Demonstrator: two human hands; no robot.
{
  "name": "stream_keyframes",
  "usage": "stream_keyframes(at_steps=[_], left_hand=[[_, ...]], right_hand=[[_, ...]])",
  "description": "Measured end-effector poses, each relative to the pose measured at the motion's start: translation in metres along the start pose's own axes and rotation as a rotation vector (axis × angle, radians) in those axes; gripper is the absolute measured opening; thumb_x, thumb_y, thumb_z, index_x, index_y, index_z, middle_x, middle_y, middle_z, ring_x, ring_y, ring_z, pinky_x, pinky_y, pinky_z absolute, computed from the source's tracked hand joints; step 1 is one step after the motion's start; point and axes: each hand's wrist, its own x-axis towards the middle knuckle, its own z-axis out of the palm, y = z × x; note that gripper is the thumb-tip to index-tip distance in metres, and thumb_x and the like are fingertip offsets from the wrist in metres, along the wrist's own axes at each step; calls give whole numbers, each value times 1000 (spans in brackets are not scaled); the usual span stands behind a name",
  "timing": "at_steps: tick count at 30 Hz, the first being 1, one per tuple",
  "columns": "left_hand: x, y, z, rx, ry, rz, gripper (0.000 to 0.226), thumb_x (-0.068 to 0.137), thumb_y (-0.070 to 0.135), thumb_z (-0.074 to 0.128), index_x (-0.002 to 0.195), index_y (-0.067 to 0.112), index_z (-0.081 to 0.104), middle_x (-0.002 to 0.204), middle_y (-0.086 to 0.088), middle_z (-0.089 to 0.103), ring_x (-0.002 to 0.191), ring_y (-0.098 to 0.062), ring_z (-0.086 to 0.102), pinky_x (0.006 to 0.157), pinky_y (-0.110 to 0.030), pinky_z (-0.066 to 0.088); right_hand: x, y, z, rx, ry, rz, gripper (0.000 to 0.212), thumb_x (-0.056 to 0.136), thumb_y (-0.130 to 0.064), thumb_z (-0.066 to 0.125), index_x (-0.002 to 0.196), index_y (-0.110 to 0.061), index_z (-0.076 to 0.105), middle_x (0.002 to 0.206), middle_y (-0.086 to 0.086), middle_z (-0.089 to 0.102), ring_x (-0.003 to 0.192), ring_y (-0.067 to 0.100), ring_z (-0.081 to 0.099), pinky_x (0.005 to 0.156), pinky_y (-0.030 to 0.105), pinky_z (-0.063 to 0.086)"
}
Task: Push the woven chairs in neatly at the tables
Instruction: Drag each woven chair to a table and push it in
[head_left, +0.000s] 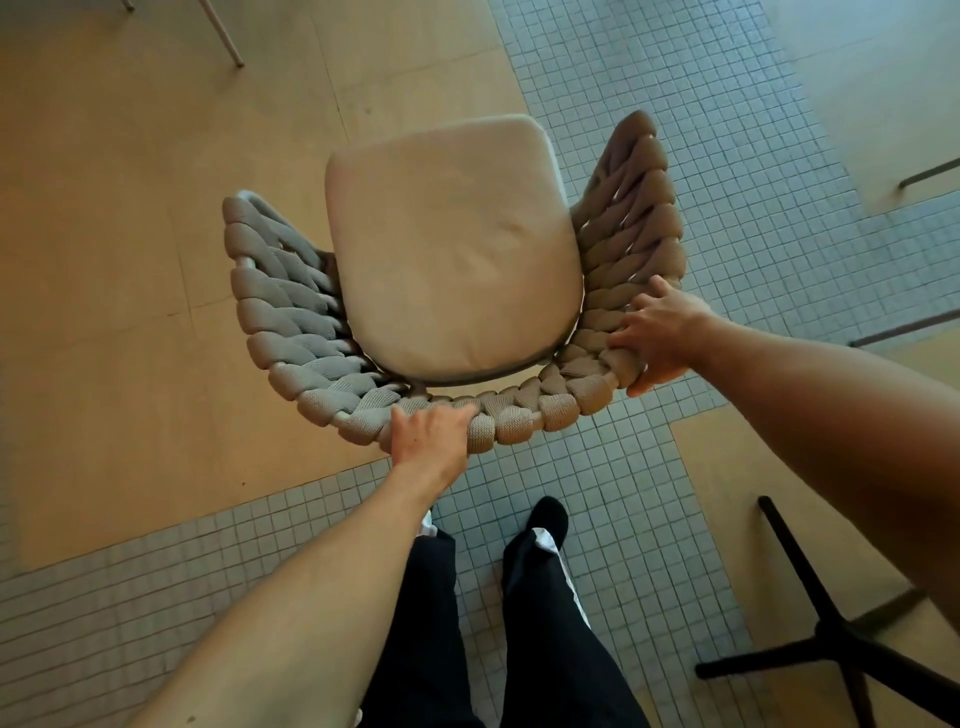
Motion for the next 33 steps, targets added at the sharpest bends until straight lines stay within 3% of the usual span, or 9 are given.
stream_keyframes(at_steps=[9, 19, 27, 33], left_hand=[[5, -58, -12, 126, -2, 167, 36, 92, 24, 60, 121, 42, 52, 103, 8, 66, 96, -22, 63, 84, -42, 35], [40, -152, -52, 467, -63, 382, 35, 97, 29, 43, 128, 43, 49, 115, 8, 67, 105, -20, 63, 95, -42, 34], [88, -209, -81, 667, -30, 510, 39, 95, 25, 44, 126, 47, 47, 118, 13, 67, 110, -15, 62, 101, -49, 29], [98, -218, -98, 745, -8, 512, 47, 97, 23, 49, 135, 51, 44, 135, 17, 58, 124, -16, 51, 103, -53, 27]], right_hand=[[-11, -54, -12, 161, -23, 121, 78, 80, -87, 49, 139, -36, 50, 138, -3, 59, 129, 27, 53, 114, 56, 27], [0, -151, -47, 534, -105, 309, 82, 82, -82, 54, 145, -31, 44, 143, 3, 54, 135, 35, 45, 117, 66, 17], [26, -206, -89, 767, -112, 472, 89, 80, -81, 57, 145, -21, 46, 143, 11, 53, 137, 38, 44, 117, 67, 15], [37, -224, -108, 854, -114, 529, 84, 81, -80, 59, 142, -22, 50, 141, 12, 54, 137, 39, 43, 117, 67, 14]])
